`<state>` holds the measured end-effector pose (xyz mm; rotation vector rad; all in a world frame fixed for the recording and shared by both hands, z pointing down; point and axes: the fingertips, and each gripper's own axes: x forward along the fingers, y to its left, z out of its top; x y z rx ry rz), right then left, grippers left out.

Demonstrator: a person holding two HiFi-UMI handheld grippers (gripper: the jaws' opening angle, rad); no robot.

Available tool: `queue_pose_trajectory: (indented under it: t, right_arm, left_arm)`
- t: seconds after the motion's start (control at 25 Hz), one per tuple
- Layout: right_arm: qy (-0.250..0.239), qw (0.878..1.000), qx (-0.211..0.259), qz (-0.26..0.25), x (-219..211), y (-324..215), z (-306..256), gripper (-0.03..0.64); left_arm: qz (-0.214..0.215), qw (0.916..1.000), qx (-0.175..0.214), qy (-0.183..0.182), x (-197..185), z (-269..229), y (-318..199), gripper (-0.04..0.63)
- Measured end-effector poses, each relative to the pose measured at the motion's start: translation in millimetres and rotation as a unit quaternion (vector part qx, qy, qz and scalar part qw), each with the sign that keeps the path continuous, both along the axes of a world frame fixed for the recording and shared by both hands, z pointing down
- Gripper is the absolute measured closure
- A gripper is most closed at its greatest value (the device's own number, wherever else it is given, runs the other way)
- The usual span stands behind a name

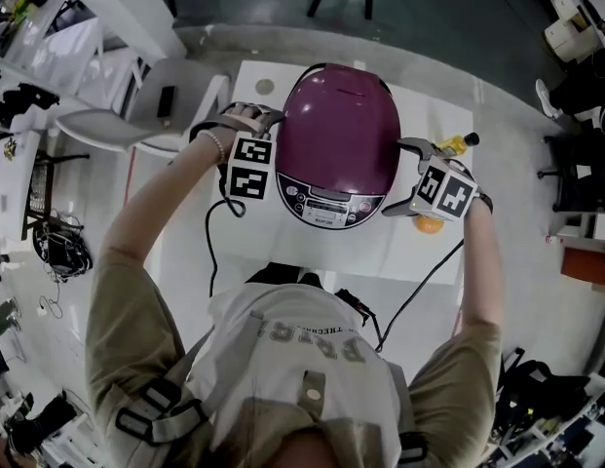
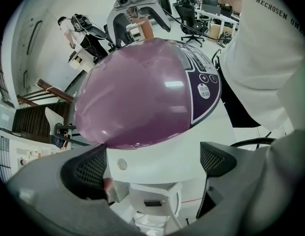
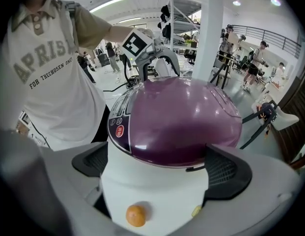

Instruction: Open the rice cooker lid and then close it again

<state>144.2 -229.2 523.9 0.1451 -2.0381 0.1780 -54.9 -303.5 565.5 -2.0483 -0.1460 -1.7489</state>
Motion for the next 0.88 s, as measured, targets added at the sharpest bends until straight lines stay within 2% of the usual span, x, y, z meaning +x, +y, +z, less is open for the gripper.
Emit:
queue_pose_trajectory:
  t: [0.2, 0.4, 0.52, 0.88]
  right_arm:
    - [0.013, 1.000, 0.003, -0.012, -0.2, 1.9, 0.4, 0.034]
    - [0.037, 0.999, 0.005, -0.030, 1.5, 4.2, 5.8, 0.035]
    - [0.044, 0.998, 0.007, -0.037, 2.5, 4.6, 7.8, 0.035]
    - [0.062, 0.997, 0.009, -0.035, 3.0, 1.8, 11.8, 0.035]
  left_arm:
    - [0.009, 0.9998, 0.015, -0.009, 0.8, -1.0, -3.1, -0.005]
    - [0.032, 0.9978, 0.041, -0.041, -1.0, 4.1, -7.2, -0.005]
    - [0.039, 0.9967, 0.052, -0.049, -2.9, 5.6, -8.4, -0.005]
    - [0.055, 0.9920, 0.070, -0.090, -7.2, 8.1, -12.7, -0.003]
